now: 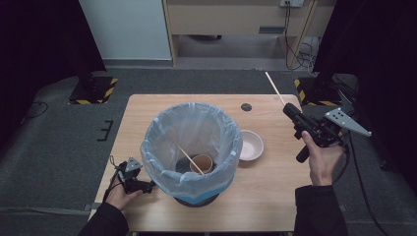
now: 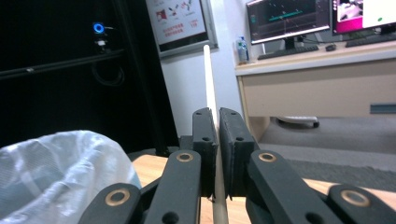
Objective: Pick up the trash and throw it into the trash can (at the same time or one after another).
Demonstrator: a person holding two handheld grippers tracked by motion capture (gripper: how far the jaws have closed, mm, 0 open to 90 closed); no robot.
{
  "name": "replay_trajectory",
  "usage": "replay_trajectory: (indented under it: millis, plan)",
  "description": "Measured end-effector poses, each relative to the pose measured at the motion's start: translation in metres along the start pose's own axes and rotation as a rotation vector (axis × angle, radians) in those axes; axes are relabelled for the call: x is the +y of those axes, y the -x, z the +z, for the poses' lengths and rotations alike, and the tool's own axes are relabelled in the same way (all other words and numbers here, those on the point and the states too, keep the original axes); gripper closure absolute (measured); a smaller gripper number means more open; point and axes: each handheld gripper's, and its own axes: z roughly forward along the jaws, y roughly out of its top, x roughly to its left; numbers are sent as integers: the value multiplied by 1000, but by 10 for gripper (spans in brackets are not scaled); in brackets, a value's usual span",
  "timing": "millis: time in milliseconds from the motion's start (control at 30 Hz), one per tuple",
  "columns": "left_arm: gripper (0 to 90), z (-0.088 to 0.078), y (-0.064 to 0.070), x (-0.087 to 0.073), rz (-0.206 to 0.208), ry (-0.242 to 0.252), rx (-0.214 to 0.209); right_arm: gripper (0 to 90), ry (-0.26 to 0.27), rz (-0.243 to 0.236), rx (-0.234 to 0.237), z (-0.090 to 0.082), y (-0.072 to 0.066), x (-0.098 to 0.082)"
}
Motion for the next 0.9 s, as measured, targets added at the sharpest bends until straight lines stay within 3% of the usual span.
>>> replay_trajectory:
  millis: [533,900]
  plan:
    - [0,0,0,0,0,0,1,860,67,-38,104,-3,-35,18]
    - [0,0,0,0,0,0,0,860,82,-72,180,1,-63,26]
